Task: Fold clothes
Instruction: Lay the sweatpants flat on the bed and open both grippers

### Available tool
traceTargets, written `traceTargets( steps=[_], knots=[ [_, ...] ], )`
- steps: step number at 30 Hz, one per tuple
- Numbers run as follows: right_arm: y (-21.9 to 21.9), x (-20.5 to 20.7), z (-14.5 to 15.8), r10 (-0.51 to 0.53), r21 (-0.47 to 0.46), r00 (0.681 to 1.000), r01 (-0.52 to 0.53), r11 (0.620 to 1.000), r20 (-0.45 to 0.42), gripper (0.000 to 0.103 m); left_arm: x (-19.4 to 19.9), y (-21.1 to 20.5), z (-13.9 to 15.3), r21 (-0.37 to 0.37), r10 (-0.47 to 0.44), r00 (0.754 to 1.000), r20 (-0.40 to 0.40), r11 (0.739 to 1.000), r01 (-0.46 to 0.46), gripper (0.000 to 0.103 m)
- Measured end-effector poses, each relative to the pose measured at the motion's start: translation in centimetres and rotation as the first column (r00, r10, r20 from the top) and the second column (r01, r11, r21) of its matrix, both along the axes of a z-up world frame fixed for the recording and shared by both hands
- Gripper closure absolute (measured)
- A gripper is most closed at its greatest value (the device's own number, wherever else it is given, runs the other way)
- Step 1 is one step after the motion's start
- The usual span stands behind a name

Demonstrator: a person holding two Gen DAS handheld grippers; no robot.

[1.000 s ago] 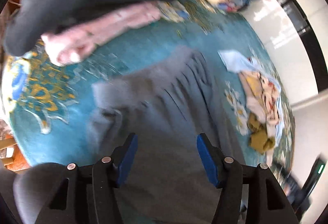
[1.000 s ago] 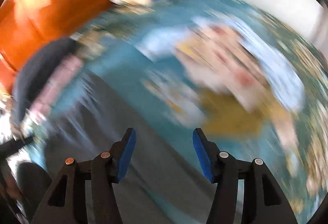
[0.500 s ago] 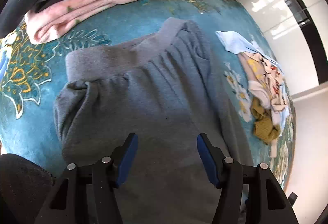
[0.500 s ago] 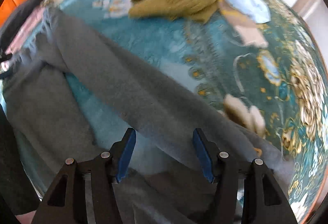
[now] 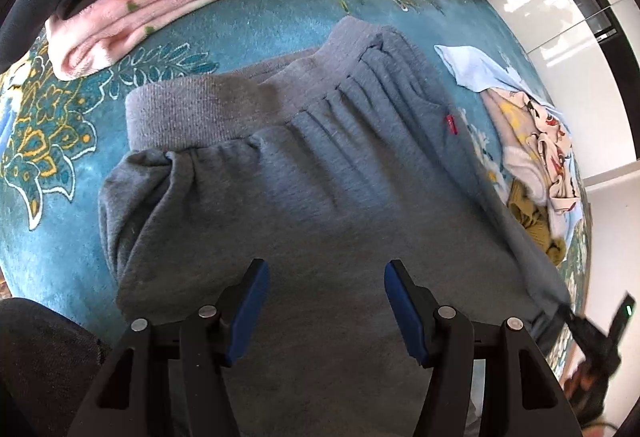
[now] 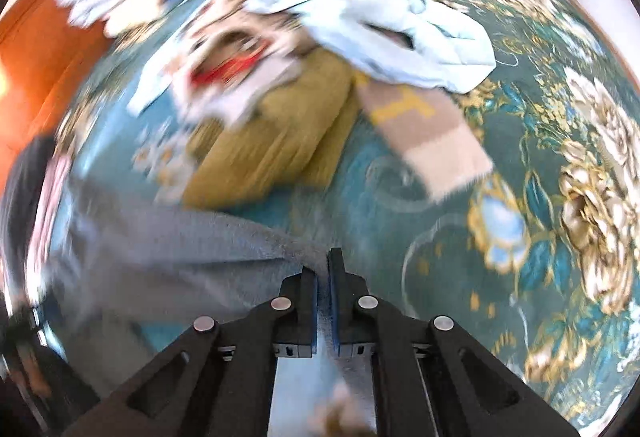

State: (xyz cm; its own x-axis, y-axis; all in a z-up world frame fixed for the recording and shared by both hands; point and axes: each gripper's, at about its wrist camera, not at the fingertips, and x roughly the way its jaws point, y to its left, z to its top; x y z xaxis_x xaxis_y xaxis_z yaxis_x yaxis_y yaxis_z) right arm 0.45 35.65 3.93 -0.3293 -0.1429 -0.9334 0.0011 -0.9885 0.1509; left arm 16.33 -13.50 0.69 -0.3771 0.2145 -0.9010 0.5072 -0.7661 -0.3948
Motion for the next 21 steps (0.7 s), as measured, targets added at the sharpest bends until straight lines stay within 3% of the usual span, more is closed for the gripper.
traceTargets(
  steps=[3, 7, 8, 10, 16, 19, 21],
  knots=[
    [-0.3, -3.1, -2.7, -0.049, 0.032, 0.996, 0.047, 0.998, 0.074, 0.098, 0.3, -0.5, -0.2, 0.008, 0.023, 1.000, 0.007, 1.000, -0.023, 0.039],
    [-1.3, -3.8, -3.2, -0.009, 0.117, 0.995, -0.003, 0.993, 0.103, 0.086, 0.8, -1.1, -0.6, 0.028, 0.053, 0.998, 0.018, 0.998, -0.054, 0.039],
    [-1.2, -3.6, -2.4, 0.006, 0.115, 0.996, -0.016, 0.993, 0.091, 0.069, 0.7, -1.0, -0.7, 0.031, 0.050, 0.998, 0.022, 0.998, -0.051, 0.038],
    [-0.3, -2.6, 0.1, 0.035, 0.102, 0.999, -0.039, 0.994, 0.039, 0.046, 0.5, -0.8, -0.9, 0.034, 0.041, 0.999, 0.029, 0.999, -0.042, 0.038],
    [2.8, 4.0, 6.0, 0.034, 0.114, 0.998, -0.028, 0.993, -0.053, 0.044, 0.3, -0.5, -1.0, 0.047, 0.020, 0.999, 0.029, 0.999, -0.021, 0.038],
    [2.7, 9.4, 4.0, 0.067, 0.115, 0.997, -0.070, 0.991, 0.028, 0.043, 0.6, -0.7, -1.1, 0.064, 0.028, 0.999, 0.034, 0.997, -0.030, 0.038],
    [2.1, 12.6, 1.2, 0.088, 0.116, 0.990, -0.100, 0.988, 0.107, 0.043, 0.8, -0.7, -1.0, 0.065, 0.028, 0.999, 0.035, 0.997, -0.030, 0.038]
  ],
)
